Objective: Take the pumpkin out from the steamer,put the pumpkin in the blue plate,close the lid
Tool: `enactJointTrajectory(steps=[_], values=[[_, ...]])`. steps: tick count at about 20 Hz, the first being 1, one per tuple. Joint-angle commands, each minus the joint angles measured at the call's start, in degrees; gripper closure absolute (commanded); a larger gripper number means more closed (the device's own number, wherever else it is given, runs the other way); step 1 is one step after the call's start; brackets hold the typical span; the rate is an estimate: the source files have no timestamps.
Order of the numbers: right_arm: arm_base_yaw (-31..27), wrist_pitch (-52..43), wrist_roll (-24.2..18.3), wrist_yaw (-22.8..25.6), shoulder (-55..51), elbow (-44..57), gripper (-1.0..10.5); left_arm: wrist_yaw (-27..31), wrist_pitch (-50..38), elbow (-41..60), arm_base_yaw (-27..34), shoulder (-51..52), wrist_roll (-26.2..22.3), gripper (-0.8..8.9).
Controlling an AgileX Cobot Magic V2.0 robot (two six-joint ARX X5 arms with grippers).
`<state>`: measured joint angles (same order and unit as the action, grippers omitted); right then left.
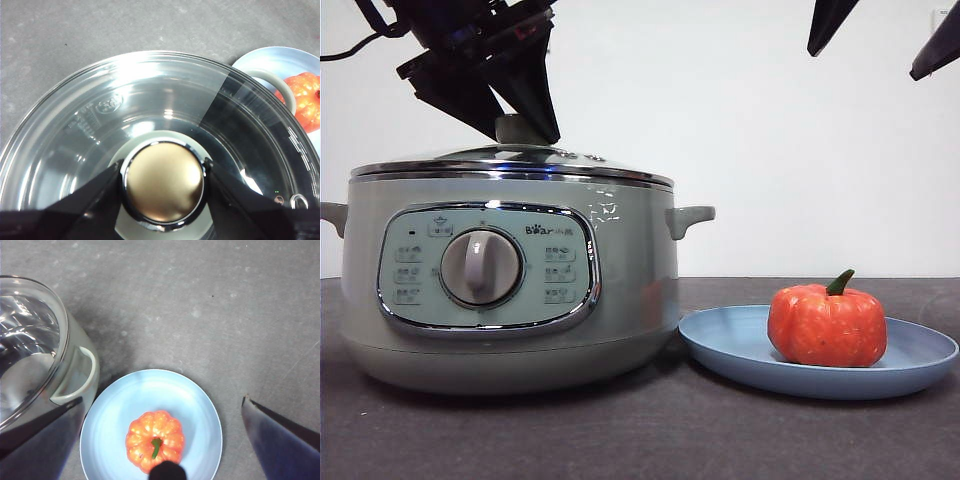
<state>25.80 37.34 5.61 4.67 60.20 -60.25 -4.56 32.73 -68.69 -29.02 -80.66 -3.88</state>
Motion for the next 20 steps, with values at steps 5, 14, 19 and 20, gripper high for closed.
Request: enactJointTrajectory(steps=[5,14,19,20], values=[[0.0,-0.1,0.3,0.0,0.1,0.5,3.5,0.4,0.3,0.0,0.2,1.4,-0.4,4.31],[0.1,-0.1,-3.2,-0.2,-6.1,0.5,7.8,0.5,5.6,0.0,0.2,17.2,0.8,8.37],[0.2,-1.0,-3.9,-0.2,-10.7,1.7,9.6,4.4,8.0,0.7,0.2,23.7,0.0,8.21],[0.2,-2.4,-4.1,-0.2,-12.0,2.9,9.6,4.6,7.0,2.0,0.2,25.5,-0.5,8.22]])
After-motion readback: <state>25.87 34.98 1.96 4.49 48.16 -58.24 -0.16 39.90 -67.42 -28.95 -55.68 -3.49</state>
